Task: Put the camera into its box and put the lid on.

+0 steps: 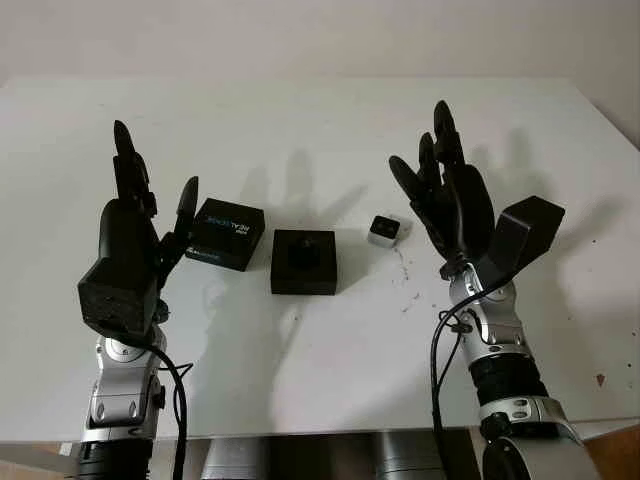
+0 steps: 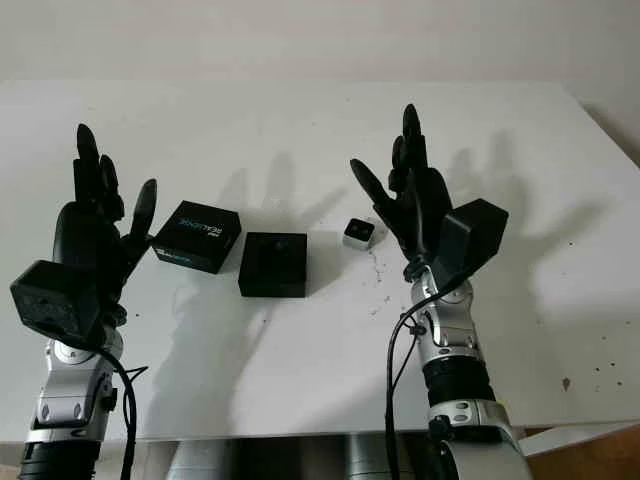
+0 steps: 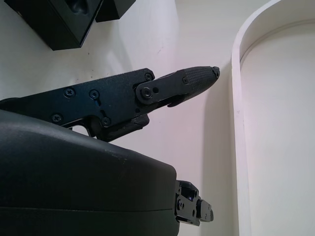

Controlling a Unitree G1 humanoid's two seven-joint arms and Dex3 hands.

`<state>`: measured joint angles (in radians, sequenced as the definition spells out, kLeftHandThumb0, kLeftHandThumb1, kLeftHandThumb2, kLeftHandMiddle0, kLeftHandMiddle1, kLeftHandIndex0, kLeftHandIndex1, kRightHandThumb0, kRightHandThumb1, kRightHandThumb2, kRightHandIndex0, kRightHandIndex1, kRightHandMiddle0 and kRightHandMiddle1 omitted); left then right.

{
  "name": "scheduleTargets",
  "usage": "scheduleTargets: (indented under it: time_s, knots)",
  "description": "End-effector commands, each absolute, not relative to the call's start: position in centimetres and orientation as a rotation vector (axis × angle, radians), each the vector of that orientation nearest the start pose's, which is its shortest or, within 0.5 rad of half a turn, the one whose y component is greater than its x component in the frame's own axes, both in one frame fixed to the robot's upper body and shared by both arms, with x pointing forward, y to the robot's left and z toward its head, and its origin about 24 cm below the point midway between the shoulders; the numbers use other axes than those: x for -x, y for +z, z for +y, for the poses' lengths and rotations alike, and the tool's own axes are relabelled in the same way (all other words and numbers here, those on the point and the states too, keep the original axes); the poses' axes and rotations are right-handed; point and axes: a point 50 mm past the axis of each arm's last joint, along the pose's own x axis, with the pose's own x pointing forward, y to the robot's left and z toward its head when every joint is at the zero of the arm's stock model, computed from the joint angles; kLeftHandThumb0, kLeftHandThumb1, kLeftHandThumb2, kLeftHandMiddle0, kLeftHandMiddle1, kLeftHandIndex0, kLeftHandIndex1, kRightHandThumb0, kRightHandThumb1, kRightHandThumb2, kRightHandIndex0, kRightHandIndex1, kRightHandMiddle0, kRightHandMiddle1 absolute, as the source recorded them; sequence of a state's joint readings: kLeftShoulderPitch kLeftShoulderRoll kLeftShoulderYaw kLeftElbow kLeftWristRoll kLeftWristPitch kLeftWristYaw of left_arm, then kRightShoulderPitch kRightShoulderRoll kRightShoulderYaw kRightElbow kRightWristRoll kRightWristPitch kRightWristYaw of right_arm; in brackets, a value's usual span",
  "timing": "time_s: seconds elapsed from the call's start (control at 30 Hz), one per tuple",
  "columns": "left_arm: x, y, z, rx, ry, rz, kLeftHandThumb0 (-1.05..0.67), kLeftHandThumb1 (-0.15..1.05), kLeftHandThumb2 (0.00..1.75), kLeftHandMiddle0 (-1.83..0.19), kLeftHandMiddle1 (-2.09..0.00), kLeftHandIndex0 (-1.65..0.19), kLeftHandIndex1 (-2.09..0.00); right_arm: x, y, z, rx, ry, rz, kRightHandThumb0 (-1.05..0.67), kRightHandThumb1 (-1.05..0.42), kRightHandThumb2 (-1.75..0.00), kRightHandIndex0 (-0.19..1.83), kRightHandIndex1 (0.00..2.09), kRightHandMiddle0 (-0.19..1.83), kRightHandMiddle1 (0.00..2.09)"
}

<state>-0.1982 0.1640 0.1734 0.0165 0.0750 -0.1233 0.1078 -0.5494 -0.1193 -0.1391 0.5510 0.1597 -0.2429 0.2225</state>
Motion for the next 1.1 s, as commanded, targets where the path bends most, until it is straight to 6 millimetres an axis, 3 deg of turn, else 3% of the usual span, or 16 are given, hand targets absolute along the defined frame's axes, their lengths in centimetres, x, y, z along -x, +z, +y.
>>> scheduleTargets:
  time_s: [0.0,0.3,0.43,0.5,0.57,0.63,0.77,0.87,1.07]
  knots:
    - [-28.1,11.0,20.9,-0.213,0.226,-0.330,-0.61,1.05,0.41,0.12,0.00,0.16,0.00,-34.8,10.3,-16.5,-0.059,0.176,-0.257,-0.65,-1.05,-0.06,-0.19,0.04,-0.15,0.04]
    - [-28.5,11.1,20.5,-0.216,0.222,-0.330,-0.62,1.05,0.41,0.11,0.00,0.16,0.00,-35.1,10.3,-16.7,-0.065,0.187,-0.239,-0.65,-1.04,-0.05,-0.17,0.05,-0.14,0.05]
    - [-28.4,10.9,20.5,-0.217,0.228,-0.326,-0.63,1.05,0.43,0.12,-0.01,0.16,0.00,-35.7,11.7,-18.3,0.018,0.265,-0.267,-0.57,-0.93,-0.03,-0.02,0.12,0.04,0.16]
    - [-28.3,10.8,20.5,-0.203,0.237,-0.317,-0.63,1.05,0.43,0.12,-0.01,0.16,0.00,-36.6,13.4,-19.4,0.132,0.295,-0.281,-0.56,-0.86,-0.03,0.14,0.20,0.14,0.27]
    - [-28.1,10.7,20.6,-0.198,0.243,-0.307,-0.62,1.05,0.42,0.12,-0.01,0.17,0.00,-37.4,15.1,-20.4,0.285,0.305,-0.300,-0.52,-0.78,-0.04,0.30,0.28,0.13,0.56]
    - [-28.0,10.6,20.6,-0.203,0.246,-0.301,-0.63,1.05,0.42,0.11,-0.01,0.18,0.00,-37.8,16.1,-20.9,0.394,0.308,-0.319,-0.50,-0.75,-0.04,0.37,0.31,0.16,0.64]
    - [-27.9,10.6,20.8,-0.210,0.251,-0.300,-0.63,1.05,0.42,0.10,-0.02,0.16,0.00,-38.3,19.2,-21.4,0.829,0.313,-0.399,-0.51,-0.69,-0.05,0.50,0.27,0.34,0.55]
    - [-28.0,10.7,20.8,-0.212,0.250,-0.301,-0.62,1.05,0.42,0.10,-0.02,0.16,0.00,-38.5,20.0,-21.5,0.991,0.334,-0.408,-0.50,-0.70,-0.06,0.56,0.16,0.44,0.36]
    - [-28.1,10.7,20.8,-0.208,0.239,-0.306,-0.61,1.05,0.43,0.11,-0.01,0.17,0.00,-38.8,20.4,-21.1,1.247,0.411,-0.401,-0.46,-0.74,-0.07,0.50,0.09,0.42,0.28]
